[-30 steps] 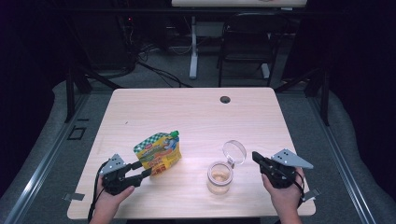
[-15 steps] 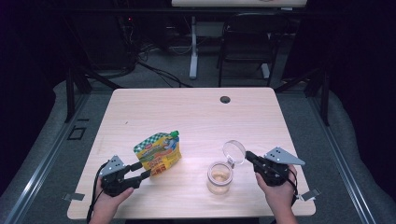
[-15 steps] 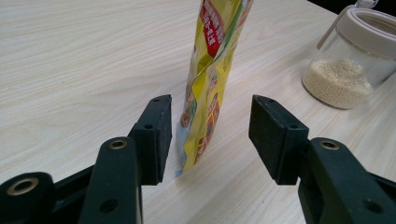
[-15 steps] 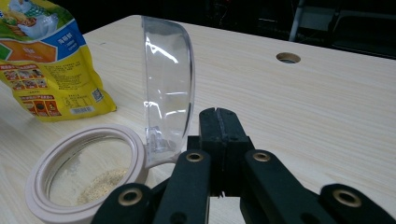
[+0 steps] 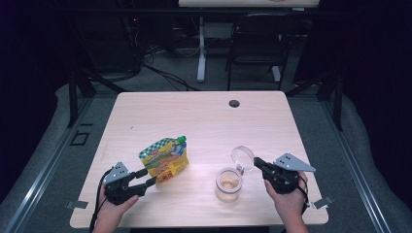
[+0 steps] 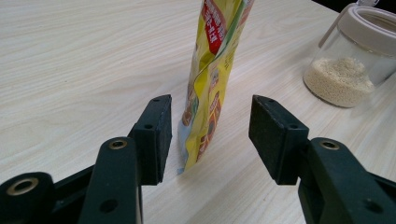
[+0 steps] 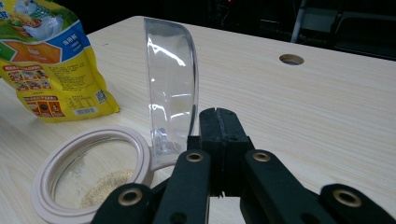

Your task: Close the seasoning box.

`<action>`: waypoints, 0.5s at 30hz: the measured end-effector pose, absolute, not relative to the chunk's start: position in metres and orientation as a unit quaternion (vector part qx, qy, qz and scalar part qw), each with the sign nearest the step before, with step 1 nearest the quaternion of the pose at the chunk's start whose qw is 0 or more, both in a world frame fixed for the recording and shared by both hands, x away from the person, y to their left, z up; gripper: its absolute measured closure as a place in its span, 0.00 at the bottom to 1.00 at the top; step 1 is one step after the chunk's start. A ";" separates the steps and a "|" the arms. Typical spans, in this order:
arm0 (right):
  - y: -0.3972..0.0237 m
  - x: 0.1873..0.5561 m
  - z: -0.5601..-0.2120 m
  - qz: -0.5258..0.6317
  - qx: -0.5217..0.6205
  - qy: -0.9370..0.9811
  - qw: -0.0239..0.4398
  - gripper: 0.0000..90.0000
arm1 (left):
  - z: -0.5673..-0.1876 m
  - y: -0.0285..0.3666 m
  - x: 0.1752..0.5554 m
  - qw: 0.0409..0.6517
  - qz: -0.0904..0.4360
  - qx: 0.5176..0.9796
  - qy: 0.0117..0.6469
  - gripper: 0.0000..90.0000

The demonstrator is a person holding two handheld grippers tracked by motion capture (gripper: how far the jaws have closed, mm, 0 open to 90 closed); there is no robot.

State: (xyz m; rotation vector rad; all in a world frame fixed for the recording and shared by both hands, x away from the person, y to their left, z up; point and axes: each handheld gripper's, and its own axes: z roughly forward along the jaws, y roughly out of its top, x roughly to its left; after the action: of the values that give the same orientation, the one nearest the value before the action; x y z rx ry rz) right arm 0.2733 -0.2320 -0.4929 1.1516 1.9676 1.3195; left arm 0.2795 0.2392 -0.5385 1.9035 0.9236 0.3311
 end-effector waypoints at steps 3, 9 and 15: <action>-0.232 0.272 -0.492 0.483 0.423 0.724 0.252 1.00 | -0.538 0.240 0.280 0.479 0.136 0.780 0.378 0.55; -0.230 0.270 -0.492 0.484 0.420 0.724 0.254 1.00 | -0.538 0.241 0.280 0.478 0.136 0.780 0.379 0.55; -0.228 0.268 -0.491 0.486 0.413 0.727 0.255 1.00 | -0.538 0.242 0.280 0.481 0.138 0.778 0.380 0.55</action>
State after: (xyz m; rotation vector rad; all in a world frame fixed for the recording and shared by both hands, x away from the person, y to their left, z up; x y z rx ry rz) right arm 0.2680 -0.2278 -0.4908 1.1220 1.9740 1.3202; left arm 0.2798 0.2415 -0.5382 1.8972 0.9274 0.3367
